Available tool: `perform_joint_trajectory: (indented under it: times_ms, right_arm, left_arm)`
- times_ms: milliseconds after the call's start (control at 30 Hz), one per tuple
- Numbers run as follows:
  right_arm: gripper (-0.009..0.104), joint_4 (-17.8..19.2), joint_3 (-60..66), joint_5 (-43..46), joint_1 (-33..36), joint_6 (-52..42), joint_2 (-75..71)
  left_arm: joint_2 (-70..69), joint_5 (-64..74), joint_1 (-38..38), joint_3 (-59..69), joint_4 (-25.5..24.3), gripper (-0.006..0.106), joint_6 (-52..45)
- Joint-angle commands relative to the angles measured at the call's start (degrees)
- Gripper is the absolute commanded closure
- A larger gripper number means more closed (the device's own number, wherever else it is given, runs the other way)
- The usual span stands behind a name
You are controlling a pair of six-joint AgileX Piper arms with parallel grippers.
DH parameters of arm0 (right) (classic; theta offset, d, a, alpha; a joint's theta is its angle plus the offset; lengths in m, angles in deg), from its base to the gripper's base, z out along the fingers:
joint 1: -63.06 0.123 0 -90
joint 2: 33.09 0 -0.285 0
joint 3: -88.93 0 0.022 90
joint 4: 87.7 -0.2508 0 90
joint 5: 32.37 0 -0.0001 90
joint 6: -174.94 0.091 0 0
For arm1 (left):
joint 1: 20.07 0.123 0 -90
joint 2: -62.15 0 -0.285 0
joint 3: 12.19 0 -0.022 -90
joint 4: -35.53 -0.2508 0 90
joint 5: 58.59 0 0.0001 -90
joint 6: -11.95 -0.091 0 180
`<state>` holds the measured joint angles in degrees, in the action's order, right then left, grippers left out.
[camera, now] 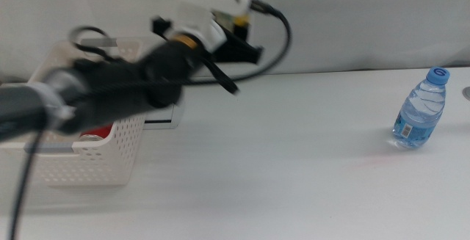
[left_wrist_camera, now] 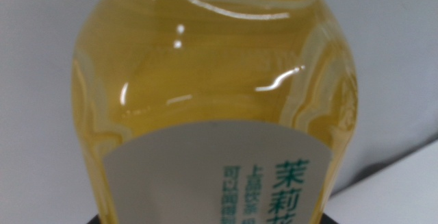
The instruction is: Use arms to grab the bottles and put them into the dustbin to the left of the table.
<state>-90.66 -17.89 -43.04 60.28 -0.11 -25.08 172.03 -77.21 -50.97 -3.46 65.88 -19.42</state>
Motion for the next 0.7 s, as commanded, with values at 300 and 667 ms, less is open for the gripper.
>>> perform_joint_trajectory:
  times_ms: [300,667]
  right_arm:
    - [-0.008,0.4,0.3,0.2,-0.6,-0.4,-1.9]
    - [-0.008,0.4,0.3,0.2,-0.6,-0.4,-1.9]
  left_arm:
    - [-13.9,7.1,11.1,-0.4,2.0,0.103,-5.3]
    - [-20.1,22.9,23.8,0.7,1.6,0.103,-4.1]
